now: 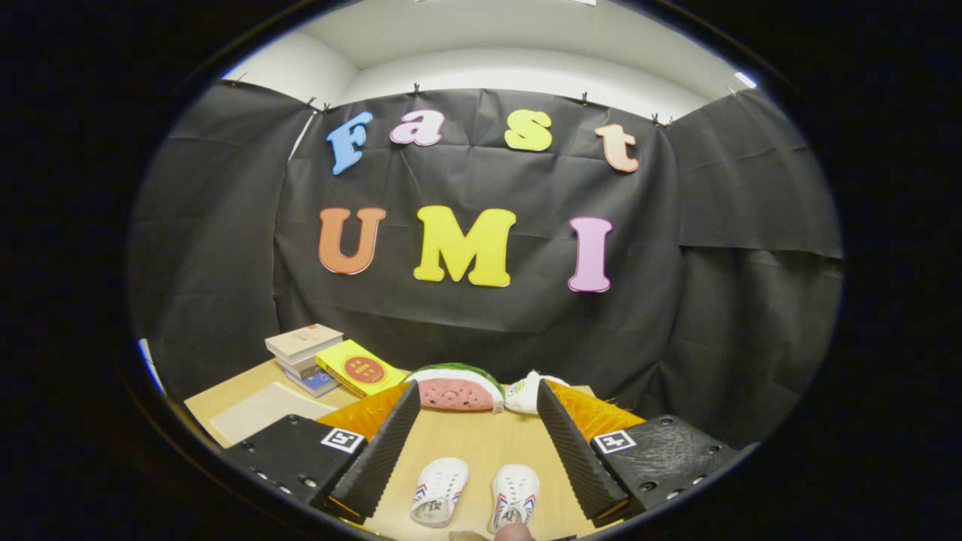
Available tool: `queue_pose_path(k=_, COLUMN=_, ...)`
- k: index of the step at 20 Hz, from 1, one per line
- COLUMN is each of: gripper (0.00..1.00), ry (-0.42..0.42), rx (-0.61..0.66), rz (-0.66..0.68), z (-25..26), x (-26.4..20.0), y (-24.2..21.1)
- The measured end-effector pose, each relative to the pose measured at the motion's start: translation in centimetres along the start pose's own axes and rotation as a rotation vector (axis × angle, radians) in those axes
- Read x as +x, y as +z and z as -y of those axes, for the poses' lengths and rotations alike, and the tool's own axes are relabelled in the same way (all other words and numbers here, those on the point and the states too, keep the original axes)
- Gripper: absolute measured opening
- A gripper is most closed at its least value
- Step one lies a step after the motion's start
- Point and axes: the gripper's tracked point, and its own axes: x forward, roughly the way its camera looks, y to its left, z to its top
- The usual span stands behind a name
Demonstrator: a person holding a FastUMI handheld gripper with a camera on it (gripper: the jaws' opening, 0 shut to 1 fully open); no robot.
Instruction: Open the storage box then place both shoes into the box .Put the left shoe in first, then the right shoe, with the right side of both shoes facing outward in a uniform manner.
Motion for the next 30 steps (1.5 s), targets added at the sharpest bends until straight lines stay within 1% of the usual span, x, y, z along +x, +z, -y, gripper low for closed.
queue_pose_path(k=6, gripper=0.95, ry=0.046, rx=0.013, rz=-0.037, z=-2.3, x=0.7, y=-1.7)
queue_pose_path(k=11, gripper=0.95, ry=0.11, rx=0.053, rz=-0.082, z=-6.0, x=1.3, y=-4.0)
queue_pose_path(k=15, gripper=0.96, ry=0.182, rx=0.103, rz=-0.154, z=-9.5, x=1.5, y=-6.8)
queue_pose_path(k=19, gripper=0.93, ry=0.244, rx=0.153, rz=-0.227, z=-12.7, x=1.5, y=-9.9)
queue_pose_path(k=20, gripper=0.94, ry=0.259, rx=0.164, rz=-0.246, z=-13.5, x=1.6, y=-10.5)
queue_pose_path(k=21, gripper=0.95, ry=0.28, rx=0.177, rz=-0.271, z=-14.5, x=1.7, y=-11.5)
queue_pose_path(k=24, gripper=0.95, ry=0.322, rx=0.22, rz=-0.357, z=-16.3, x=2.1, y=-14.4)
queue_pose_path(k=27, gripper=0.95, ry=0.385, rx=0.281, rz=-0.448, z=-18.6, x=1.9, y=-16.9)
queue_pose_path(k=30, gripper=0.95, ry=0.413, rx=0.321, rz=-0.51, z=-20.1, x=1.9, y=-18.7)
